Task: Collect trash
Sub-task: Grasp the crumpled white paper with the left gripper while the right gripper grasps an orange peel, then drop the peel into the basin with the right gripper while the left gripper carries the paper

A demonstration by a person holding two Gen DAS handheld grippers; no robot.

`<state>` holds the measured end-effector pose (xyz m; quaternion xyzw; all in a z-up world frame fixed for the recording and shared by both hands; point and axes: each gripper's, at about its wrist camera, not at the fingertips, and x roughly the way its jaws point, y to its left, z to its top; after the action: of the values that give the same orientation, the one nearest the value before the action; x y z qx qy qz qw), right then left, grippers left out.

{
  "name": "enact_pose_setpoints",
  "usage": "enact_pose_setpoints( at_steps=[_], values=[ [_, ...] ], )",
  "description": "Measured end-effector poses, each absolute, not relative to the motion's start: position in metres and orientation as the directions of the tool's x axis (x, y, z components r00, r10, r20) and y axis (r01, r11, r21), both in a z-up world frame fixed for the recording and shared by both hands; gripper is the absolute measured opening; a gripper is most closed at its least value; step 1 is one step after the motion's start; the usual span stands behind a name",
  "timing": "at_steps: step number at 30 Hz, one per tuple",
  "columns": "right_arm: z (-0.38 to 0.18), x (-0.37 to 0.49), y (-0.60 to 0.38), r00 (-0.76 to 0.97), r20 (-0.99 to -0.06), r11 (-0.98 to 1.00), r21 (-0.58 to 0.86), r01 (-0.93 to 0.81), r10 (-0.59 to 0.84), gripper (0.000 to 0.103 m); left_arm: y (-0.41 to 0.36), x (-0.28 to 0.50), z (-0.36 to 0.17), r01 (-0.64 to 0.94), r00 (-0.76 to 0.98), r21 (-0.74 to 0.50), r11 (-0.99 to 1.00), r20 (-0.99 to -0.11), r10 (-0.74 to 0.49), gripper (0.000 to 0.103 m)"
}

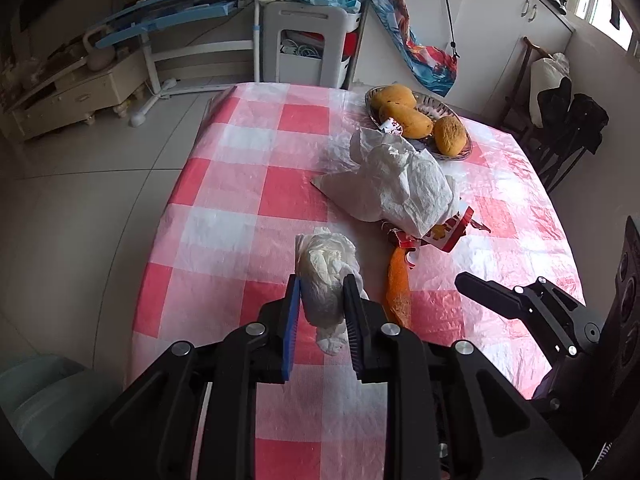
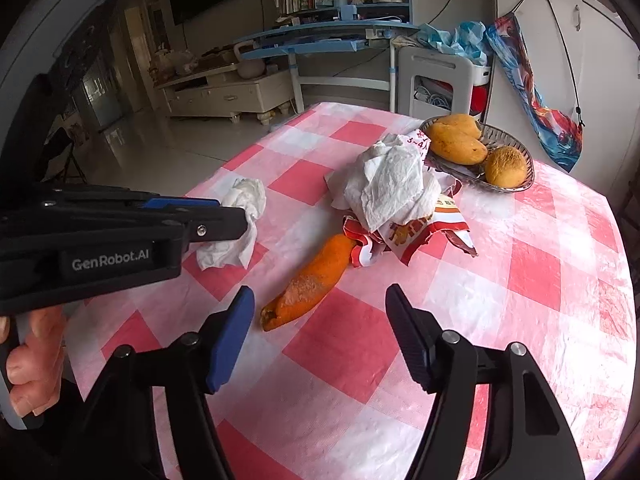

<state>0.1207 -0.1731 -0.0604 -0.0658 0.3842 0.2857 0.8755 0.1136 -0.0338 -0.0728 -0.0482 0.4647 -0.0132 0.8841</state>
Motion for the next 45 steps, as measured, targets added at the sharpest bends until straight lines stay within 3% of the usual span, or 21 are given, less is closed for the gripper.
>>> enact_pose_setpoints(
  at_steps=[6,12,32,45],
  values=[
    [-0.065,0.126,-0.166,0.529,-0.734,0.827,0.078,-0.556,0.425,0.052,-0.042,0.116,-0.071,0.011,0.569,-0.080,0.997,-0.819,-0.072,0.021],
    [-0.072,0.127,-0.163,0.502,-0.769,0.820,0.049,-0.570,0.396,0.020,-0.047,0.116,-0.070,0.032,0.572,-0.061,0.998,-0.817,-0.069,0.021],
    [-0.037,0.040,-0.222,0.421,-0.767,0.705,0.058,-0.707,0.485,0.018,-0.054,0.090,-0.061,0.064,0.593,-0.055,0.996,-0.801,-0.082,0.021],
    [-0.042,-0.053,-0.225,0.265,-0.786,0.530,0.092,-0.843,0.558,0.018,-0.047,0.004,-0.051,0.037,0.618,-0.117,0.992,-0.778,-0.115,0.021]
  ],
)
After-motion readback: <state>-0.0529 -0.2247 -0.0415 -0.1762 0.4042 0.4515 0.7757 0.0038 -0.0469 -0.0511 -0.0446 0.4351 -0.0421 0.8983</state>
